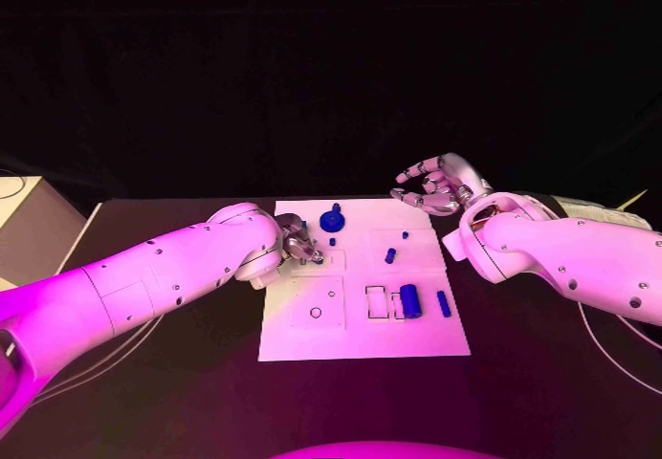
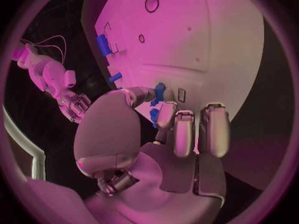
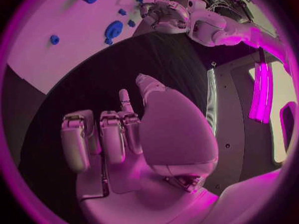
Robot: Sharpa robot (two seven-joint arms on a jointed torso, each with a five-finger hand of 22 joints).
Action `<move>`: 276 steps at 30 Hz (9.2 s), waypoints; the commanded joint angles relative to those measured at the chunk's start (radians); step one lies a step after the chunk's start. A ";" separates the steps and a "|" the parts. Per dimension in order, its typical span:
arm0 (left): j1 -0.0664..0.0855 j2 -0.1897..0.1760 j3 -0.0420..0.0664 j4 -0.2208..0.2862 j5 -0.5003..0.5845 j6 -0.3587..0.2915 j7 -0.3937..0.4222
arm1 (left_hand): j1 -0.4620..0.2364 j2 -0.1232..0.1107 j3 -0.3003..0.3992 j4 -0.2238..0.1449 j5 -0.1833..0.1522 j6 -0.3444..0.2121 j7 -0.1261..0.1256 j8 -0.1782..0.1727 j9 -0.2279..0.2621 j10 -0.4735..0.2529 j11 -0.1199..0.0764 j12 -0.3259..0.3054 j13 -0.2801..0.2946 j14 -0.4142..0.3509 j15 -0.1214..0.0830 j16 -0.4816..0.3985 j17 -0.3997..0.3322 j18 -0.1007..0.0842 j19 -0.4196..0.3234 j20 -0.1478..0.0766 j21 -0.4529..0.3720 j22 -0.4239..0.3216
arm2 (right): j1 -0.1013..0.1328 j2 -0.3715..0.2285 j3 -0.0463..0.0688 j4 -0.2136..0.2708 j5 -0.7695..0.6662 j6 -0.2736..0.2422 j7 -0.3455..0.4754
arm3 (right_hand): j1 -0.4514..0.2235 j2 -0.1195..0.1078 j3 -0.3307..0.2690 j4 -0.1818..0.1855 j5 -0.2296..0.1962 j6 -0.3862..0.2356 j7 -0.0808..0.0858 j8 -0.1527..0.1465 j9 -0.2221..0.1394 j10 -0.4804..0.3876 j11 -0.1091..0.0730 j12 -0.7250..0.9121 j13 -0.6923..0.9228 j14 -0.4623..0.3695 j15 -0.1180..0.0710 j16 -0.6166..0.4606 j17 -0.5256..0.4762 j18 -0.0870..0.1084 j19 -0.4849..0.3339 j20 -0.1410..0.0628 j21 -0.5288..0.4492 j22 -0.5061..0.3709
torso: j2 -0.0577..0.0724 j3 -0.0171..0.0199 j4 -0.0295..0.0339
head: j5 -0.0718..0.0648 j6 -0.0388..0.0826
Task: Assemble the parts on the task board
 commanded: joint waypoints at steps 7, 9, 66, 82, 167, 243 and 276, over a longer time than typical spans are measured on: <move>-0.003 0.017 -0.003 -0.009 -0.008 0.034 -0.017 | 0.008 0.001 0.205 -0.208 0.003 0.026 -0.018 0.002 -0.002 0.005 -0.003 -0.001 -0.002 0.104 -0.005 0.003 0.263 -0.011 0.007 0.003 0.004 0.001 | 0.000 0.000 0.000 0.004 -0.016 0.007 0.005 | -0.012 0.000 0.007 0.001 0.004 -0.006 -0.001 0.005 0.001 0.104 0.001 0.002 0.263 0.103 0.001 0.004 0.256 -0.012 0.100 0.001 -0.005 0.256 | 0.000 -0.0003 -0.0006 | -0.004 -0.006; -0.003 0.019 -0.003 -0.010 -0.008 0.041 -0.019 | 0.008 0.001 0.205 -0.208 0.002 0.027 -0.018 0.002 -0.002 0.007 -0.003 0.000 0.001 0.104 -0.005 0.003 0.263 -0.011 0.007 0.003 0.004 0.002 | 0.000 0.000 0.000 0.005 -0.017 0.007 0.005 | -0.012 0.000 0.007 0.001 0.004 -0.006 -0.001 0.005 0.001 0.104 0.001 0.002 0.263 0.103 0.001 0.004 0.256 -0.012 0.100 0.001 -0.005 0.256 | -0.001 0.0001 0.0001 | -0.005 -0.008; -0.003 0.026 -0.003 -0.023 -0.002 0.025 -0.033 | -0.037 -0.002 -0.273 0.005 -0.036 0.079 -0.033 -0.130 0.017 -0.009 -0.009 -0.031 -0.026 0.104 -0.009 0.003 0.263 -0.011 0.008 -0.002 -0.008 -0.001 | 0.000 -0.007 0.000 0.011 -0.010 0.001 0.009 | -0.019 -0.002 0.007 0.002 0.003 -0.011 -0.001 0.004 0.000 0.104 0.001 0.002 0.263 0.101 0.001 0.001 0.249 -0.010 0.098 0.001 -0.011 0.253 | -0.001 -0.0007 0.0010 | -0.012 -0.008; -0.004 0.008 -0.001 -0.001 -0.007 0.013 -0.035 | -0.024 0.045 -0.457 0.033 -0.208 0.089 -0.032 -0.154 0.035 -0.004 -0.007 -0.025 -0.017 0.104 -0.008 0.003 0.263 -0.012 0.011 0.001 -0.007 0.006 | 0.000 -0.011 0.000 0.012 -0.009 -0.002 0.012 | -0.019 -0.002 0.007 0.002 0.003 -0.011 -0.001 0.004 0.000 0.104 0.001 0.002 0.263 0.101 0.001 0.001 0.249 -0.010 0.098 0.001 -0.011 0.253 | -0.001 -0.0013 0.0002 | -0.013 -0.006; 0.075 0.116 0.131 -0.337 -0.023 0.080 0.015 | 0.042 0.126 -0.473 0.035 -0.351 0.026 0.015 -0.252 -0.009 -0.117 0.036 -0.078 -0.143 0.104 0.032 0.003 0.263 0.002 -0.030 0.039 -0.039 -0.054 | 0.018 -0.032 0.008 0.036 -0.031 -0.011 0.015 | -0.024 -0.003 0.008 0.001 0.005 -0.014 0.000 0.004 -0.001 0.104 0.002 0.002 0.263 0.101 0.001 0.001 0.249 -0.010 0.097 0.002 -0.012 0.252 | 0.051 -0.0066 -0.0191 | 0.005 0.061; 0.072 -0.008 0.125 -0.114 0.075 0.060 0.010 | 0.071 0.012 0.220 -0.127 -0.231 0.019 -0.012 -0.092 0.161 -0.064 0.005 -0.055 -0.129 0.104 0.004 0.003 0.263 -0.007 -0.004 0.011 -0.020 -0.005 | 0.018 -0.032 0.008 0.021 -0.029 -0.012 0.011 | -0.029 -0.003 0.009 0.001 0.004 -0.012 -0.001 0.007 0.000 0.104 0.001 0.002 0.263 0.100 0.001 0.001 0.247 -0.010 0.097 0.002 -0.012 0.252 | 0.041 -0.0046 -0.0104 | 0.011 0.047; 0.001 -0.138 0.051 0.149 -0.185 -0.057 0.018 | 0.068 0.000 0.231 -0.144 -0.220 0.034 -0.013 -0.093 0.161 -0.051 0.003 -0.052 -0.122 0.104 0.001 0.003 0.263 -0.011 0.009 0.009 -0.010 0.016 | 0.010 -0.043 0.006 0.030 -0.084 -0.018 0.015 | -0.033 -0.003 0.009 0.003 0.002 -0.011 -0.001 0.008 0.000 0.104 0.001 0.002 0.263 0.100 0.001 0.000 0.246 -0.010 0.097 0.002 -0.012 0.252 | 0.016 -0.0030 0.0076 | 0.008 0.020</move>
